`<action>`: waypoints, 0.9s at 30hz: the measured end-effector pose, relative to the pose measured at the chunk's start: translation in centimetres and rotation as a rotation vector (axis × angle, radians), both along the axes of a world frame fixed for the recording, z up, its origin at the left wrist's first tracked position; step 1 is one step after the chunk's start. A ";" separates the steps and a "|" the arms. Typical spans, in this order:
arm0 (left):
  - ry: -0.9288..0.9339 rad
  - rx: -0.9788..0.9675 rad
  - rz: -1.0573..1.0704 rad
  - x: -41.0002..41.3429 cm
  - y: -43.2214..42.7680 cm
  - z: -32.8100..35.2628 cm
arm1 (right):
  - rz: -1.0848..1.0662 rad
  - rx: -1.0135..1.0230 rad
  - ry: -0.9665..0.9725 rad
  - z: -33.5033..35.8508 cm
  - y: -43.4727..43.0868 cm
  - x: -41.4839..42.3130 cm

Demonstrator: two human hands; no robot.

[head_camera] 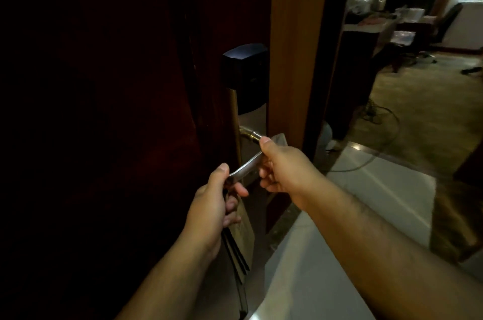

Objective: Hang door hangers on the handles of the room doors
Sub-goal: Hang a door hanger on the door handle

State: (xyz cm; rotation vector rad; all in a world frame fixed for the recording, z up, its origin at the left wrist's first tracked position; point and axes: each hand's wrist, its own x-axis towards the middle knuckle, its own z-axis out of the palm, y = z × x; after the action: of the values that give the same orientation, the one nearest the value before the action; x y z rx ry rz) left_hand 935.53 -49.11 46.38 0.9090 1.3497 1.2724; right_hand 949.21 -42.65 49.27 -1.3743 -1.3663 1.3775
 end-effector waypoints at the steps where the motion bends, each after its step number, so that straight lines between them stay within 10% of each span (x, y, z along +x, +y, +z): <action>1: 0.003 0.010 0.038 -0.1 0.5 -0.1 | 0.037 -0.001 0.009 0.3 0.8 -0.2; 27: 0.041 0.028 0.391 1.5 1.2 0.5 | 0.266 -0.075 0.165 -0.5 3.8 0.6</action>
State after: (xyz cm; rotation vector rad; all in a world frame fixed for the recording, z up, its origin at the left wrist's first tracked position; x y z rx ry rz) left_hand 937.06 -47.91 46.92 0.7126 1.5981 1.5760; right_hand 949.79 -38.88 48.77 -1.1264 -1.4366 1.6917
